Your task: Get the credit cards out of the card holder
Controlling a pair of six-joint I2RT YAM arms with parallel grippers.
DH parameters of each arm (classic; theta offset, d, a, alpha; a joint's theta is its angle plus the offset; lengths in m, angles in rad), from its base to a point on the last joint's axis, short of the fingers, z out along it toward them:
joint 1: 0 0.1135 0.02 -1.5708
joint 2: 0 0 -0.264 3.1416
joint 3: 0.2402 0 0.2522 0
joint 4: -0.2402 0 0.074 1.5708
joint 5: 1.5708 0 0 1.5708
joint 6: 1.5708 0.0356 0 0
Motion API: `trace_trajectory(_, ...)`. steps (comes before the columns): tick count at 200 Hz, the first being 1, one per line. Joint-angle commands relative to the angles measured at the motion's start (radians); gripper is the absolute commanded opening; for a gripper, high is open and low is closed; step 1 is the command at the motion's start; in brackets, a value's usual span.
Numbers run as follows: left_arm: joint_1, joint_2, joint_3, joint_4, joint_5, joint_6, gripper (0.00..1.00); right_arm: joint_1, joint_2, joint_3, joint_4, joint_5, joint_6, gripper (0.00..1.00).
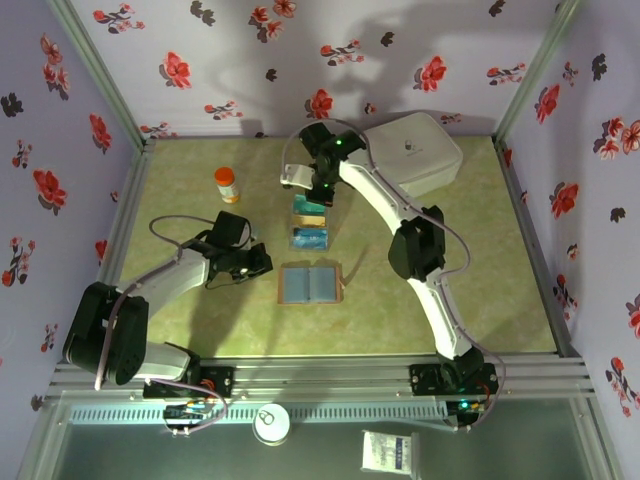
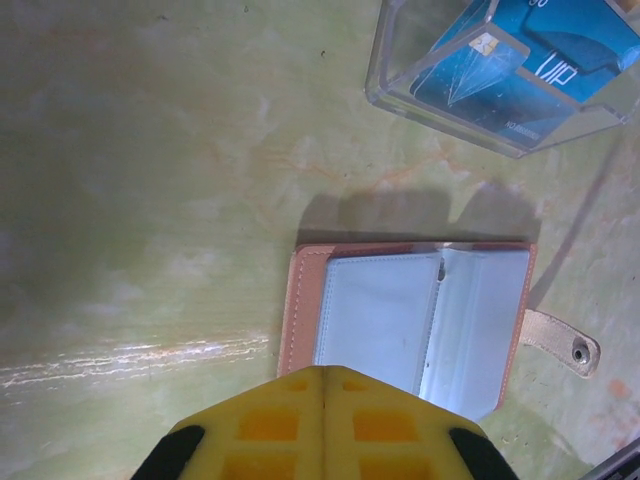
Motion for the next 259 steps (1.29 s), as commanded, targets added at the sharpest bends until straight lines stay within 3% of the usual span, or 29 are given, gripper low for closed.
trace_trajectory(1,0.013,0.025,-0.005,0.009,0.023,0.025,0.03,-0.006,0.038,0.029,0.009,0.015,-0.028,0.0)
trace_trajectory(21,0.016,0.045,0.0,0.02,0.035,0.028,0.03,-0.005,0.046,0.029,0.017,0.023,-0.029,0.02)
trace_trajectory(50,0.017,0.059,0.008,0.023,0.041,0.033,0.04,-0.005,0.033,0.031,0.032,0.049,-0.012,0.23)
trace_trajectory(95,0.02,0.053,0.025,0.024,0.047,0.027,0.04,-0.005,-0.048,0.006,0.029,0.066,0.077,0.25)
trace_trajectory(125,0.02,0.072,0.033,0.043,0.068,0.021,0.04,-0.004,-0.142,-0.13,0.102,0.042,0.208,0.27)
trace_trajectory(164,0.019,0.087,0.026,0.071,0.096,0.008,0.03,-0.002,-0.286,-0.379,0.281,0.035,0.479,0.29)
trace_trajectory(213,0.004,0.093,0.013,0.084,0.119,-0.006,0.03,0.013,-0.478,-0.756,0.555,-0.038,0.964,0.25)
trace_trajectory(259,-0.019,0.095,-0.023,0.094,0.117,-0.007,0.01,0.089,-0.584,-1.029,0.737,-0.101,1.342,0.21)
